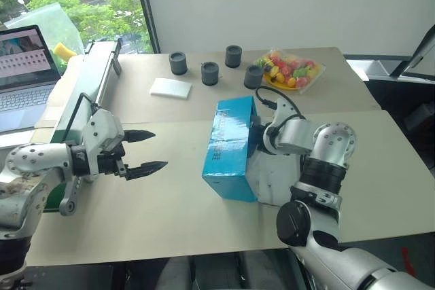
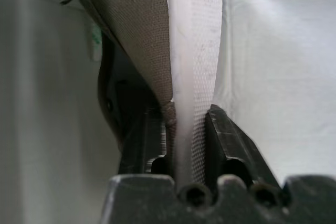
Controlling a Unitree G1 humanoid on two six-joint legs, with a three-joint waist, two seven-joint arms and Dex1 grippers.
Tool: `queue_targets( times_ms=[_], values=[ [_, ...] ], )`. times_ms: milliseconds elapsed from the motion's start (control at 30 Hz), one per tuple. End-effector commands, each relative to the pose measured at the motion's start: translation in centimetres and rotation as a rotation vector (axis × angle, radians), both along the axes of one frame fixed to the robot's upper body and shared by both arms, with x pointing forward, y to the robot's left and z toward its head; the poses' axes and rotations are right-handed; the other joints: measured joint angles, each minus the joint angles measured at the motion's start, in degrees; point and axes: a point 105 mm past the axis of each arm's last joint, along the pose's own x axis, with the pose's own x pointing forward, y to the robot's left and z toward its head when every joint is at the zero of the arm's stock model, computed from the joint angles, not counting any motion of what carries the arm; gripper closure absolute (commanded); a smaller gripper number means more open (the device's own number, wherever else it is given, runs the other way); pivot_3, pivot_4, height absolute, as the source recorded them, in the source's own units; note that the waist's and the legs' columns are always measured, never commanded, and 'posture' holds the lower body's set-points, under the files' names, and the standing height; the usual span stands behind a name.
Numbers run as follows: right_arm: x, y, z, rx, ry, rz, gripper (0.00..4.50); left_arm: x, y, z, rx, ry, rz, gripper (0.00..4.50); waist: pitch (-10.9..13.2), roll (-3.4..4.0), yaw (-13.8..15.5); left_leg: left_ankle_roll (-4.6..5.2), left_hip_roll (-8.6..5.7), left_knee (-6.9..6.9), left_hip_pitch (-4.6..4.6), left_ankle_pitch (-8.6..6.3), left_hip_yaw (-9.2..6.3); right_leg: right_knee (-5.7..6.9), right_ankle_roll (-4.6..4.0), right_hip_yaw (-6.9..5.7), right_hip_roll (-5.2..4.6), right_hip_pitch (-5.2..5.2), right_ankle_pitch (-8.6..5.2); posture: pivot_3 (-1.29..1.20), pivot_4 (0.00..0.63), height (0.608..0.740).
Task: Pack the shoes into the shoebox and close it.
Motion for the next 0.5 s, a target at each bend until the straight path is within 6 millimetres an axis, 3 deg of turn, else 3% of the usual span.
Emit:
queue_targets(
  times_ms=[33,100,300,500],
  values=[
    [-1.1,7.6,1.5,0.17,-0.04,0.213,1.85,0.1,-0.2,0.7,-0.001,-0.057,-0.001,0.28,0.0,0.0,-0.1,0.0,0.0,0.0,0.0,0.0,0.0,-0.01,0.0,0.0,0.0,0.0,0.0,0.0,0.15,0.74],
    [-1.0,8.5,2.5,0.186,-0.073,0.261,1.24,0.2,-0.2,0.6,-0.002,-0.06,0.006,0.28,0.0,0.0,-0.1,0.0,0.0,0.0,0.0,0.0,0.01,0.0,0.0,0.01,0.0,0.0,0.0,0.0,0.15,0.74],
    [-1.0,11.9,4.1,0.165,-0.145,0.433,1.24,0.6,-0.2,0.6,-0.005,-0.07,0.017,0.28,0.0,0.0,-0.2,0.0,0.02,0.01,0.04,0.0,0.01,0.03,-0.02,0.01,0.03,-0.01,0.01,0.0,0.15,0.74],
    [-0.4,12.8,7.5,-0.025,-0.386,0.578,1.24,0.7,-0.2,0.7,-0.003,-0.077,0.022,0.28,0.0,0.01,-0.1,0.01,0.02,0.0,0.01,-0.01,-0.01,0.01,-0.01,-0.01,0.04,-0.05,0.01,0.0,0.15,0.74]
  ],
)
